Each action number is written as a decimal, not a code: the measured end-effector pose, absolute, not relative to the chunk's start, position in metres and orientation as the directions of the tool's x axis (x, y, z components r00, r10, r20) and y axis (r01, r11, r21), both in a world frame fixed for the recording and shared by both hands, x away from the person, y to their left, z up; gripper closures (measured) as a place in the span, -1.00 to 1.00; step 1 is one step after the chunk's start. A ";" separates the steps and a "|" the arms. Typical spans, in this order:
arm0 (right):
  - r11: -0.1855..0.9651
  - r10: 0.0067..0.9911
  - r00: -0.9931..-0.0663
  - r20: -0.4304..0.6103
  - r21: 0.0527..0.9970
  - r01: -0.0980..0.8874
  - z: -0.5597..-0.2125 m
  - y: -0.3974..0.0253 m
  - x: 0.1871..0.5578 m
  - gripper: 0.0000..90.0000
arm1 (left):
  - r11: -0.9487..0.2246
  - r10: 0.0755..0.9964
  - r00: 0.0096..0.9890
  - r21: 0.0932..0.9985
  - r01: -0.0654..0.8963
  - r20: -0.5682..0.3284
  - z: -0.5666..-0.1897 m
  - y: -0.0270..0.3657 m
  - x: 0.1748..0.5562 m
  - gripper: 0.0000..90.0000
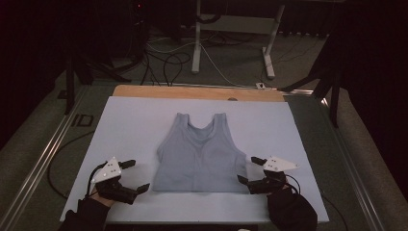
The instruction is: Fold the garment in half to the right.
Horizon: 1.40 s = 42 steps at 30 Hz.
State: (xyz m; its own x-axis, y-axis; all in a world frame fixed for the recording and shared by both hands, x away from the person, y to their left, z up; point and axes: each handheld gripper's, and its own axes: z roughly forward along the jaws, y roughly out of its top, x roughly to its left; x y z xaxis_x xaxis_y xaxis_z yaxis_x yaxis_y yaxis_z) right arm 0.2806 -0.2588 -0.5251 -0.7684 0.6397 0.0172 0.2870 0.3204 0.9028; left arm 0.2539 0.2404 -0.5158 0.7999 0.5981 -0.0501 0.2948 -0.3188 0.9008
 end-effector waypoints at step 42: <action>0.351 0.645 -0.764 -0.022 0.897 0.270 -0.498 -0.245 0.273 -0.79 | -0.357 0.518 0.855 0.899 0.254 -0.036 -0.497 0.224 0.255 -1.00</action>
State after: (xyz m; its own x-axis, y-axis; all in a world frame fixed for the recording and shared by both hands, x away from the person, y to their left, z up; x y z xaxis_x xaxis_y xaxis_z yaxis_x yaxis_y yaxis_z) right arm 0.2729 -0.2445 -0.4981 -0.7640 0.6448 -0.0222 0.2698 0.3505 0.8969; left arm 0.2545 0.2245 -0.4970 0.8547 0.5178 -0.0359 0.2540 -0.3571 0.8989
